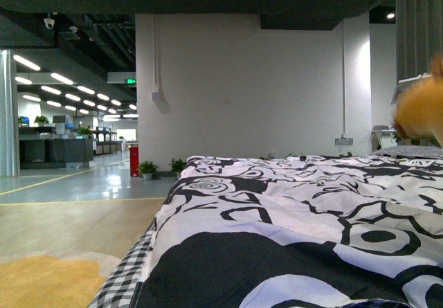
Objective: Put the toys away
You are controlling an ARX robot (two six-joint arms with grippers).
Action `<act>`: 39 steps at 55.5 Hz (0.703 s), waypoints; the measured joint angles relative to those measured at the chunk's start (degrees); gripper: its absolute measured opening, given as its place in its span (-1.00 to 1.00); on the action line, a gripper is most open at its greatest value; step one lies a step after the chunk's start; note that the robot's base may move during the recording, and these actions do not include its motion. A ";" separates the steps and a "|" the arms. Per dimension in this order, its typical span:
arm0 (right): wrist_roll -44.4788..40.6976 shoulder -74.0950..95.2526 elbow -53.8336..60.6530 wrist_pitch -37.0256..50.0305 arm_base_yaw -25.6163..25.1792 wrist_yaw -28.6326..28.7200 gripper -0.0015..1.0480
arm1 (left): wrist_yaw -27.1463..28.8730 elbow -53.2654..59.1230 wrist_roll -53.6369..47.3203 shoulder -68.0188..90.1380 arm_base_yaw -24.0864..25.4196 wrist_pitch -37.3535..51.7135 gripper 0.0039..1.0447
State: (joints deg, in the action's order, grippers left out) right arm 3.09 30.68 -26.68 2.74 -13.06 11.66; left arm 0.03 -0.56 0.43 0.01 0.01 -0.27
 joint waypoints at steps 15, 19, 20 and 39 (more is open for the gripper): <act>-2.58 -8.04 11.17 4.15 5.75 -4.90 -0.84 | 0.00 0.00 0.00 0.00 0.00 0.00 0.88; -2.73 -9.73 13.00 4.46 9.53 -10.14 -0.84 | 0.00 0.00 0.00 0.00 0.00 0.00 0.88; -2.75 -10.38 13.75 4.66 11.08 -11.28 -0.84 | 0.00 0.00 0.00 0.00 0.00 0.00 0.88; -2.95 -15.69 19.34 5.40 12.81 -11.72 -0.85 | 0.00 0.00 0.00 0.00 0.00 0.00 0.88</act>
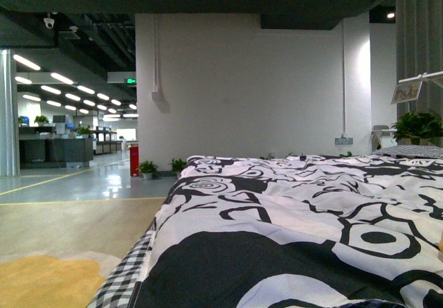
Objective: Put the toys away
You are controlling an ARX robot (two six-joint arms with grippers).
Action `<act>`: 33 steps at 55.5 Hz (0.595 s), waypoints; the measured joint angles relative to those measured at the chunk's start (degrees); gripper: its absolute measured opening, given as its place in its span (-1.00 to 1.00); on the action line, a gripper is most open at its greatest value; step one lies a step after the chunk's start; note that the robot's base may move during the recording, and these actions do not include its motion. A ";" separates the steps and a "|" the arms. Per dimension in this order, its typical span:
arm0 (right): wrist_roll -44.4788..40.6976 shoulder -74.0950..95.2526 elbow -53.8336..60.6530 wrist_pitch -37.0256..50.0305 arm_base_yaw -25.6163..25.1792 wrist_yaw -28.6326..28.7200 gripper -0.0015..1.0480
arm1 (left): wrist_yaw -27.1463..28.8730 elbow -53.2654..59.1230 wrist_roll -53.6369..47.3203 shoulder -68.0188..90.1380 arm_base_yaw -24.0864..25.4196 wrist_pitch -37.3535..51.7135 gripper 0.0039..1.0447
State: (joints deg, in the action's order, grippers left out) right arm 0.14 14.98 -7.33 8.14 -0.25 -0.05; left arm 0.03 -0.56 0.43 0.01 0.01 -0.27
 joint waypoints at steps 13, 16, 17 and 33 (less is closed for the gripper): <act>0.00 -3.15 2.38 -0.35 0.02 0.00 -0.85 | 0.00 0.00 0.00 0.00 0.00 0.00 0.88; 0.00 -3.91 2.67 -0.76 0.02 0.00 -0.85 | 0.00 0.00 0.00 0.00 0.00 0.00 0.88; 0.00 -5.14 2.67 -2.25 0.02 -0.02 -0.85 | -0.02 0.00 0.00 0.00 0.00 0.00 0.88; 0.00 -12.46 4.31 -8.07 0.04 -0.15 -0.85 | 0.00 0.00 0.00 0.00 0.00 0.00 0.88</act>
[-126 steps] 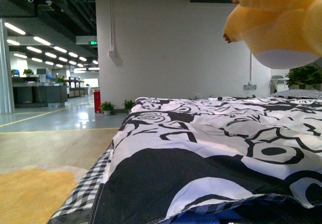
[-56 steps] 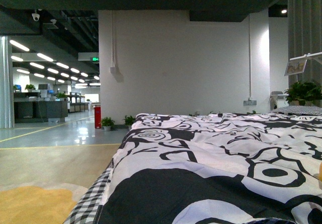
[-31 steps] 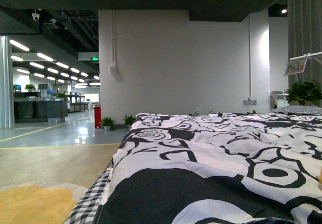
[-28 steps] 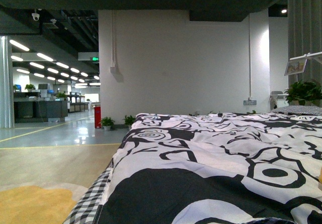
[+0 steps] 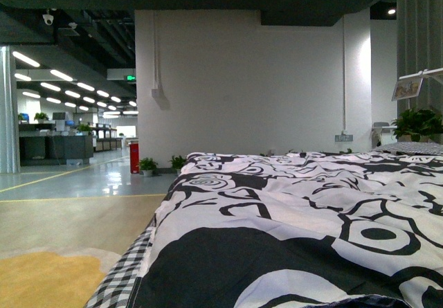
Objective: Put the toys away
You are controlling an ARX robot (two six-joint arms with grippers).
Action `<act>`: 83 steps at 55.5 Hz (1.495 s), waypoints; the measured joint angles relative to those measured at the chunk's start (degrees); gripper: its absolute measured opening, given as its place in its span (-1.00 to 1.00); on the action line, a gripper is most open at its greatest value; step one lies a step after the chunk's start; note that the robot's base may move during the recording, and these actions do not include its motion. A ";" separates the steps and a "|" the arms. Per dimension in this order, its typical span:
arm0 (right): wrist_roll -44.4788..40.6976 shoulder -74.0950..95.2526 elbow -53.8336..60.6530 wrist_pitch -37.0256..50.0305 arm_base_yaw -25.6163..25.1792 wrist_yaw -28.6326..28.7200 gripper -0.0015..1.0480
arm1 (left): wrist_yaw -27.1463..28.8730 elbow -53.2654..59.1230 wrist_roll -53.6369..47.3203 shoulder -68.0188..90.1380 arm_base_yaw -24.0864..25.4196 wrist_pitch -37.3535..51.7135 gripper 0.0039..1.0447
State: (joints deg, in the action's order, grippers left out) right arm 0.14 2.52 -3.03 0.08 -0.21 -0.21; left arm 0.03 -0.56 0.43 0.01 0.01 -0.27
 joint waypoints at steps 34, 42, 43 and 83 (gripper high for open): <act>0.02 -2.32 2.19 0.15 0.00 0.00 -0.85 | 0.00 0.00 0.00 0.00 0.00 0.00 0.88; 0.00 -2.32 2.19 0.15 0.00 0.04 -0.85 | 0.00 0.00 0.00 0.00 0.00 0.00 0.88; 0.00 -2.32 2.19 0.15 0.00 0.07 -0.85 | 0.02 0.00 0.00 0.00 0.00 0.00 0.88; 0.02 -2.23 2.21 -0.26 0.11 0.33 -0.85 | 0.02 0.00 0.00 0.02 0.00 0.00 0.88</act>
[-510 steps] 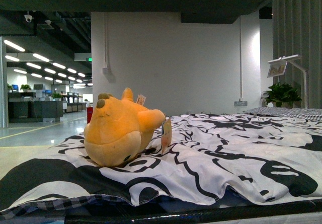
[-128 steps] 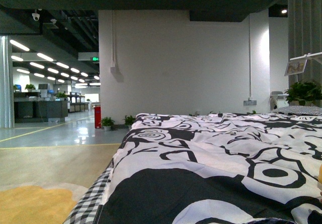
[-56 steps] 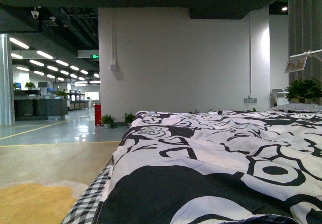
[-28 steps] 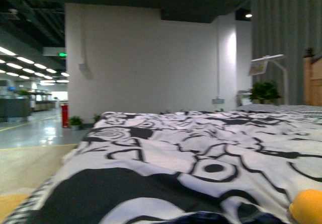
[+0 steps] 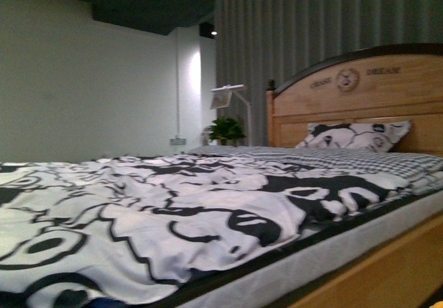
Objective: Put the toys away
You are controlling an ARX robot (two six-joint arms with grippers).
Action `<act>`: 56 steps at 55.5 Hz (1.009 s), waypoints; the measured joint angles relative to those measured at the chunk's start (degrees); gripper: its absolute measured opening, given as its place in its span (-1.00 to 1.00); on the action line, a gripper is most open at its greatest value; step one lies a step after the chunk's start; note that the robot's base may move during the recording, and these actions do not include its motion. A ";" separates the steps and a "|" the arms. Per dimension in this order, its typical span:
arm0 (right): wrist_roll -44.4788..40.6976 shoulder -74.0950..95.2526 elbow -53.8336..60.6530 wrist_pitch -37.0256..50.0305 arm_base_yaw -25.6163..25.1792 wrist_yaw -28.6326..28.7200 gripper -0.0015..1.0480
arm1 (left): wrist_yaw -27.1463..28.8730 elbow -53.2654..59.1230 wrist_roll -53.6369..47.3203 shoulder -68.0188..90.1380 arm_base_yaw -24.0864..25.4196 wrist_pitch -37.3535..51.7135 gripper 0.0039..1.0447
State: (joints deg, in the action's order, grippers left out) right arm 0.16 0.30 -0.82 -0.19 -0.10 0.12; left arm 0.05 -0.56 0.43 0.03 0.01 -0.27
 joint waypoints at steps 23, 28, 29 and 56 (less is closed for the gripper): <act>0.00 0.00 0.00 0.00 0.00 -0.07 -0.85 | 0.00 0.00 0.00 0.00 0.00 0.00 0.88; 0.00 -0.02 0.00 0.00 0.00 -0.13 -0.85 | -0.02 0.00 0.00 0.00 -0.02 0.00 0.88; 0.00 -0.02 0.00 0.02 0.00 -0.11 -0.85 | 0.02 0.00 0.00 0.00 -0.02 0.00 0.88; 0.00 -0.02 0.00 0.00 -0.04 -0.44 -0.85 | -0.20 0.00 0.00 0.00 -0.07 0.02 0.88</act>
State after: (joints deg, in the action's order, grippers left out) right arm 0.16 0.27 -0.82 -0.19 -0.14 -0.32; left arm -0.14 -0.56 0.43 0.03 -0.05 -0.25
